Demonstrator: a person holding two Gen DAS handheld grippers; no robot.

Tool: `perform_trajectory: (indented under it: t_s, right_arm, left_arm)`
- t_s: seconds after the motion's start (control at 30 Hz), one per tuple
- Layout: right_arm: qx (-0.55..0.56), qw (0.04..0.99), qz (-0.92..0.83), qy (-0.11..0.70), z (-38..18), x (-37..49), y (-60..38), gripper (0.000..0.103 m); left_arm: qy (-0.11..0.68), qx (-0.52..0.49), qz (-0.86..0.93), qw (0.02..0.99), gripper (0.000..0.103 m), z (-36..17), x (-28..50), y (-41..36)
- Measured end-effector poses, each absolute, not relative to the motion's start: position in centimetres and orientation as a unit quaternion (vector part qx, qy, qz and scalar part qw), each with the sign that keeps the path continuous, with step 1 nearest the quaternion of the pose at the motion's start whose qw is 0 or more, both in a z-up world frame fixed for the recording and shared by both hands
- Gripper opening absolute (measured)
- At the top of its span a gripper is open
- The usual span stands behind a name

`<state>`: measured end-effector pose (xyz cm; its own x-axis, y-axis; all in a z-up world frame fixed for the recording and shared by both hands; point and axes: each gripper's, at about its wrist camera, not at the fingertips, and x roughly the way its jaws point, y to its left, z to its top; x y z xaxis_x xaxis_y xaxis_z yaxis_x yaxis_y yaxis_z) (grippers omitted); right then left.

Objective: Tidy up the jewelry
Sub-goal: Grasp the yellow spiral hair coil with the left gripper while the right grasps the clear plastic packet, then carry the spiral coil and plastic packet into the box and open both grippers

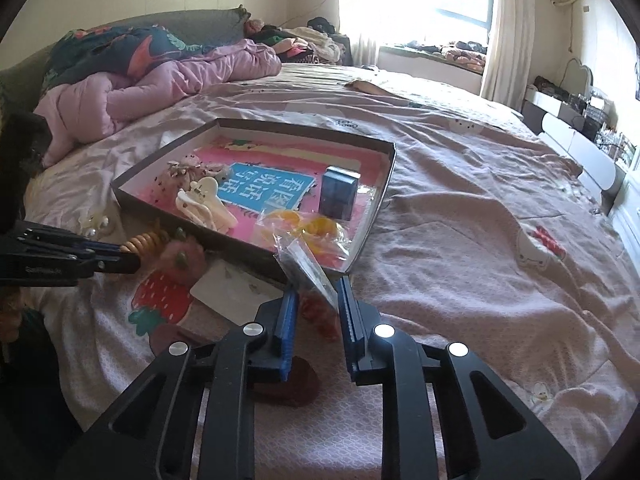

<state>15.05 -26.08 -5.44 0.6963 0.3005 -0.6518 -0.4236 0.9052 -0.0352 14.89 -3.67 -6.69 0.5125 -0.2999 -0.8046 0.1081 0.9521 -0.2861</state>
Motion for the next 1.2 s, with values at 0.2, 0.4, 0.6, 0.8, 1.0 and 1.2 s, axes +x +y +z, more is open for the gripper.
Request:
perform_trajectory:
  t_s: [0.2, 0.4, 0.6, 0.8, 1.0, 1.2]
  right_arm:
    - [-0.089, 0.92, 0.199, 0.325, -4.4, 14.6, -26.1, 0.017]
    - [-0.086, 0.921, 0.207, 0.318, -3.2, 14.0, -25.7, 0.017]
    - [-0.093, 0.921, 0.225, 0.305, -1.5, 13.2, -24.4, 0.017]
    - [-0.099, 0.919, 0.245, 0.294, -0.3, 13.2, -22.6, 0.017]
    - [-0.102, 0.917, 0.257, 0.288, 0.4, 13.7, -21.0, 0.017]
    - [-0.102, 0.916, 0.265, 0.284, 0.7, 14.4, -19.6, 0.017]
  left_arm:
    - [0.457, -0.094, -0.119, 0.876, 0.011, -5.1, 13.9, -3.4]
    - [0.432, -0.088, -0.115, 0.89, 0.011, -3.3, 13.1, -2.8]
    - [0.412, -0.096, -0.098, 0.901, 0.011, -2.1, 13.1, -1.2]
    - [0.398, -0.106, -0.08, 0.908, 0.011, -1.4, 13.0, 0.8]
    - [0.388, -0.12, -0.067, 0.911, 0.011, -0.9, 13.2, 2.6]
    - [0.38, -0.128, -0.056, 0.914, 0.011, -0.6, 13.5, 3.9]
